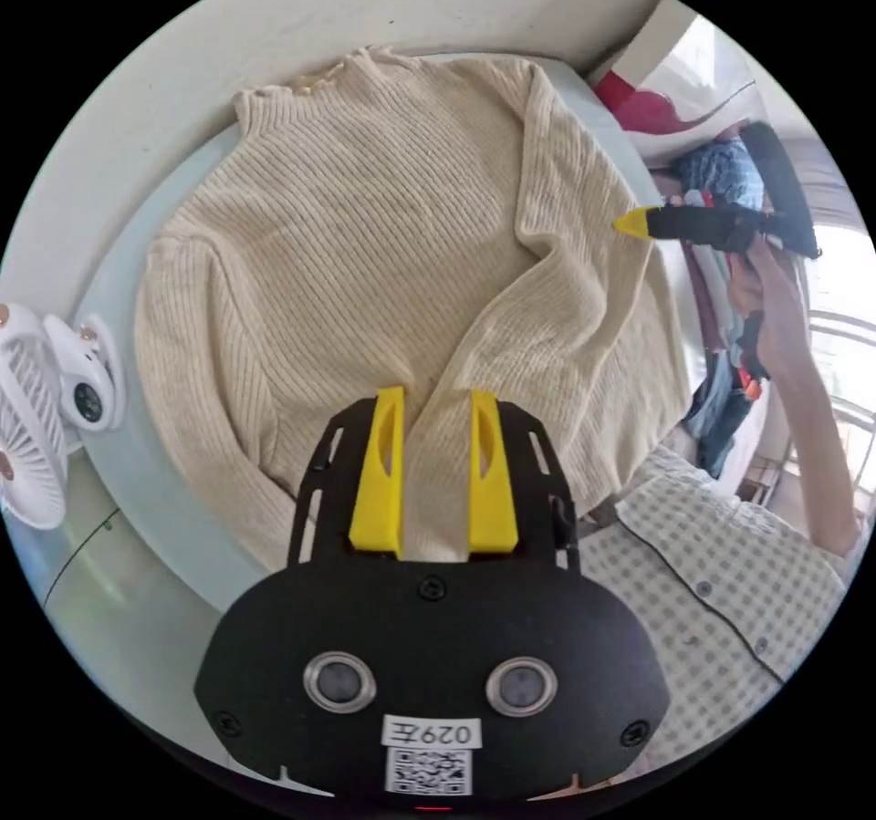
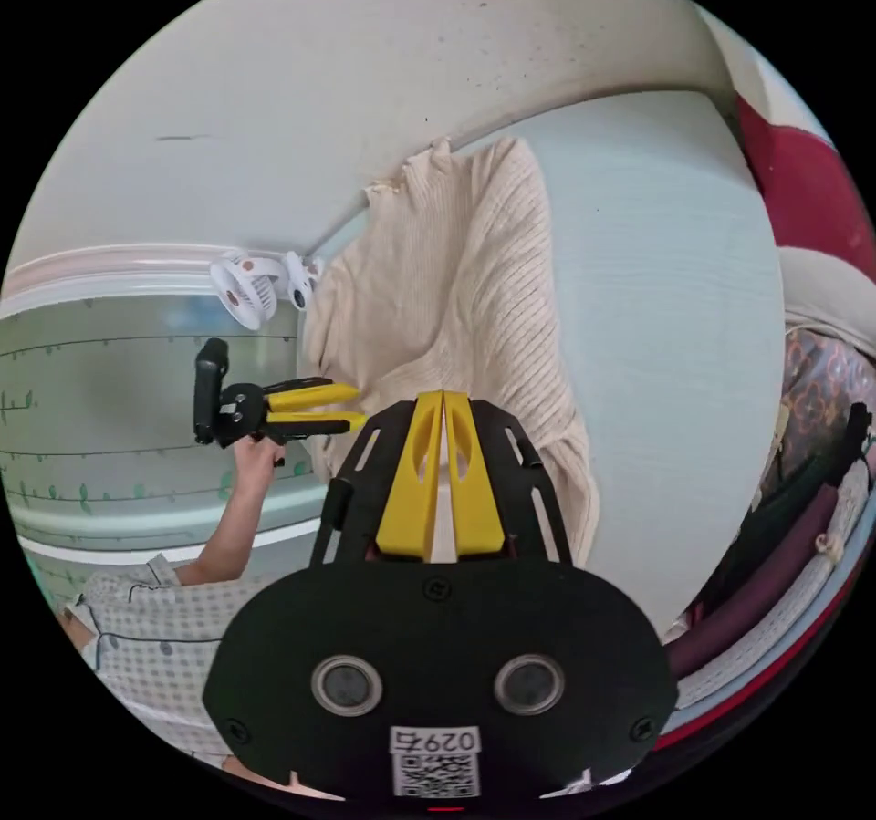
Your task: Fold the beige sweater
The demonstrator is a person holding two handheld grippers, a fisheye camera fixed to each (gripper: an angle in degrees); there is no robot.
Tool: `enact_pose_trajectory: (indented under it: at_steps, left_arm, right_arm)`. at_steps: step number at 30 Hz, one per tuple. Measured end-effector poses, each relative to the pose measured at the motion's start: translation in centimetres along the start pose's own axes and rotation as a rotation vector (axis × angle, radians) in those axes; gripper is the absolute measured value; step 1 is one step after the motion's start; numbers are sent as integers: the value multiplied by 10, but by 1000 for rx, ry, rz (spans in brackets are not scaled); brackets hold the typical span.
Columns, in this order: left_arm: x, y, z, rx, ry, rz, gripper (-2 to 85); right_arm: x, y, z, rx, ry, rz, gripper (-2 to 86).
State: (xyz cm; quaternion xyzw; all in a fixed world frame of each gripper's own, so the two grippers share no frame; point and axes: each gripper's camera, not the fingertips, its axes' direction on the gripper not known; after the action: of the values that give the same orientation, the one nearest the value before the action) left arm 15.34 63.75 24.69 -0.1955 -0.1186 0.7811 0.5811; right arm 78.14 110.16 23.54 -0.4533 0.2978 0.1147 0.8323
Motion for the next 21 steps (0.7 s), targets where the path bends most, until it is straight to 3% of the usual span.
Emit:
enact_pose_trajectory:
  at_steps: [2, 4, 7, 9, 12, 14, 17, 19, 21]
  left_arm:
    - [13, 11, 0, -14, -80, 41, 0]
    - [15, 25, 3, -45, -5, 54, -6]
    - [-5, 61, 1, -15, 144, -56, -8]
    - [-22, 95, -3, 45, 169, -125, -8]
    - [-44, 120, -6, 144, 351, -173, -2]
    - [-53, 120, 2, 163, 412, -189, 15]
    - [-59, 101, 27, 73, 377, -241, 96]
    - [-58, 91, 44, 0, 369, -251, 103]
    - [-51, 87, 62, -100, 281, -231, 27]
  right_arm:
    - [8, -8, 10, -51, 167, 29, -5]
    - [20, -3, -1, 37, 147, 75, -5]
    - [47, 23, -31, 281, 76, 316, -5]
    - [41, 30, -42, 364, 12, 262, -5]
    - [19, 4, -26, 204, 85, 92, -5]
    - [14, -6, -19, 164, 186, 94, -5]
    - [31, -16, -12, 99, 151, 167, -5]
    - [44, -13, -19, 108, 84, 214, -5]
    - [49, 7, -34, 194, 75, 234, -5]
